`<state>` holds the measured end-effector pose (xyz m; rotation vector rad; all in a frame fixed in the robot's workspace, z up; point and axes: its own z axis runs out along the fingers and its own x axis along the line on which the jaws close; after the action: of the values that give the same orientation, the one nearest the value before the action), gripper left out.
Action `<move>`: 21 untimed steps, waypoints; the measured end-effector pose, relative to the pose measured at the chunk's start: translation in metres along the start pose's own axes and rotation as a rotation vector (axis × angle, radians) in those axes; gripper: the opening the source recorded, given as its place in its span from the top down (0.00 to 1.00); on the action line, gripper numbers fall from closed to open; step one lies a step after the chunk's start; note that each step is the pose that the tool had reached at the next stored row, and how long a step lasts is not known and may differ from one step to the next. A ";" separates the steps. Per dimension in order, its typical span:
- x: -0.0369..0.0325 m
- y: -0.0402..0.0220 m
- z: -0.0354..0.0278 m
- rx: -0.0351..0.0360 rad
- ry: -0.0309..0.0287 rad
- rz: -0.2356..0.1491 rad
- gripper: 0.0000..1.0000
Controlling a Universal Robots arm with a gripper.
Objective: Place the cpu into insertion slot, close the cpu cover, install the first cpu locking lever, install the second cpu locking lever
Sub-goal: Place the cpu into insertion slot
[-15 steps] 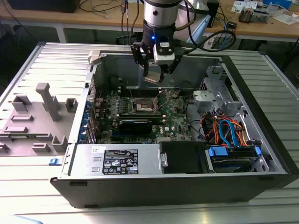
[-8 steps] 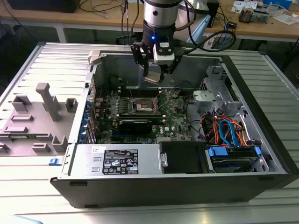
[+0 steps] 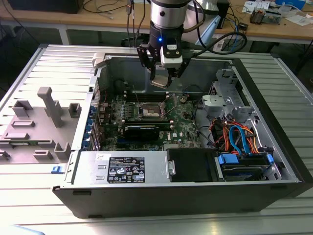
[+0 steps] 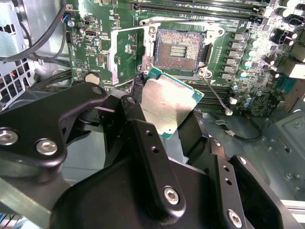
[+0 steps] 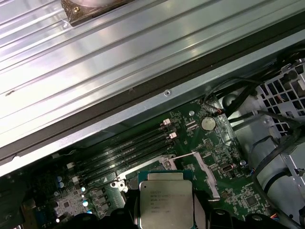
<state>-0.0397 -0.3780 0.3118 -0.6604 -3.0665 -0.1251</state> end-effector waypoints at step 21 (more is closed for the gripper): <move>0.0000 0.0000 0.0004 -0.0002 -0.0008 0.010 0.45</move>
<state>-0.0397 -0.3780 0.3115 -0.6765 -3.0634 -0.1250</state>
